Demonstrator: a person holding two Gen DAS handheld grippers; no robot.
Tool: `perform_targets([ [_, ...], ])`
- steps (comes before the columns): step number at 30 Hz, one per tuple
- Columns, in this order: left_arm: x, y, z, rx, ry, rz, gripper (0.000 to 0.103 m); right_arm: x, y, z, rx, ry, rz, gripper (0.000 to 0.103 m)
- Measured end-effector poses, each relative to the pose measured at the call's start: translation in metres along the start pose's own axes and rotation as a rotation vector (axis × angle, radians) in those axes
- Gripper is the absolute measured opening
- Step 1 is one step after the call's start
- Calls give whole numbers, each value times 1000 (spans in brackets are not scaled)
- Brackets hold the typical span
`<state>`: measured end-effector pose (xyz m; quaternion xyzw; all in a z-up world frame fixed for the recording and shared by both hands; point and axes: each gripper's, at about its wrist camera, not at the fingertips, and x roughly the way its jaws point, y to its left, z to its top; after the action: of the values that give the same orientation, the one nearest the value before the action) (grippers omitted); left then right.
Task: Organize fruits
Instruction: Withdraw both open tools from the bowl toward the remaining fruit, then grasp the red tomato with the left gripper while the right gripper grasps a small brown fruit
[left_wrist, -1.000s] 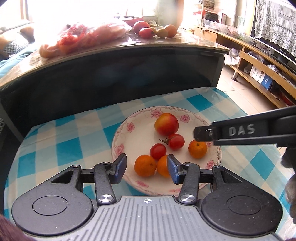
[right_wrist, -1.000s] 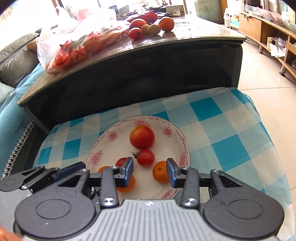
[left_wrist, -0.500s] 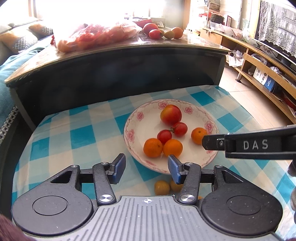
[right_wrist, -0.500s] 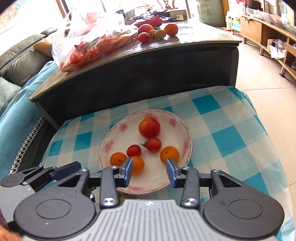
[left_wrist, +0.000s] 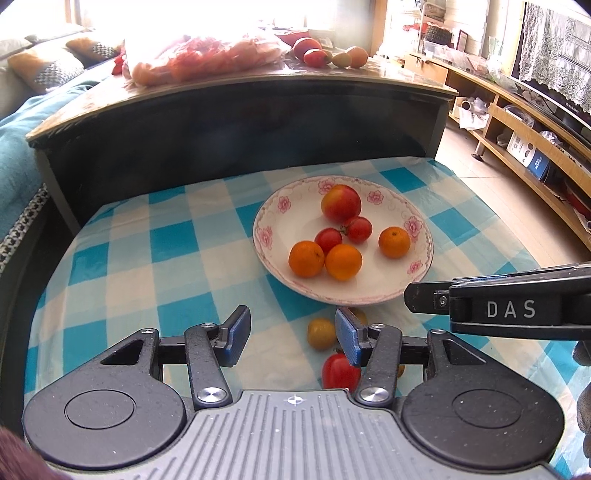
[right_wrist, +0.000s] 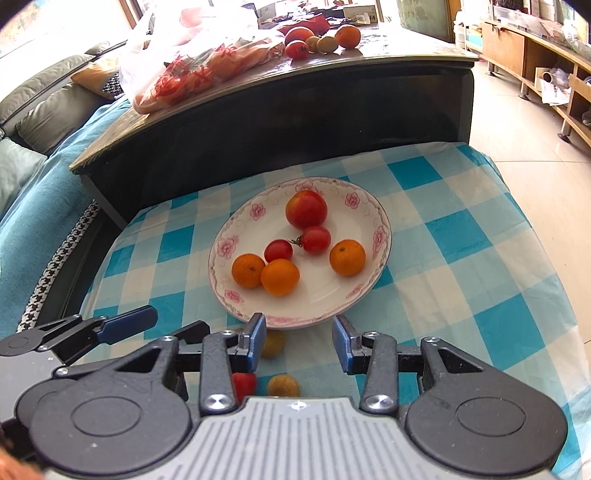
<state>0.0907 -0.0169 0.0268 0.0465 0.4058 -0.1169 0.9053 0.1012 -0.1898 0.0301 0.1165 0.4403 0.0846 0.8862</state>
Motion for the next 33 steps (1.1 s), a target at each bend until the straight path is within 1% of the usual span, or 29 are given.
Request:
perform_targets([
  [7,-4,2,-9,-23,12,3,60,-4,0,-8,5,8,2,44],
  [26,-1,0,-24,-23,53,9,61,1,-3,-22,-3,58,-4,44],
  [33,5,8,-27,-57,81,3,61,7,-7,-23,8,78,-11,44],
])
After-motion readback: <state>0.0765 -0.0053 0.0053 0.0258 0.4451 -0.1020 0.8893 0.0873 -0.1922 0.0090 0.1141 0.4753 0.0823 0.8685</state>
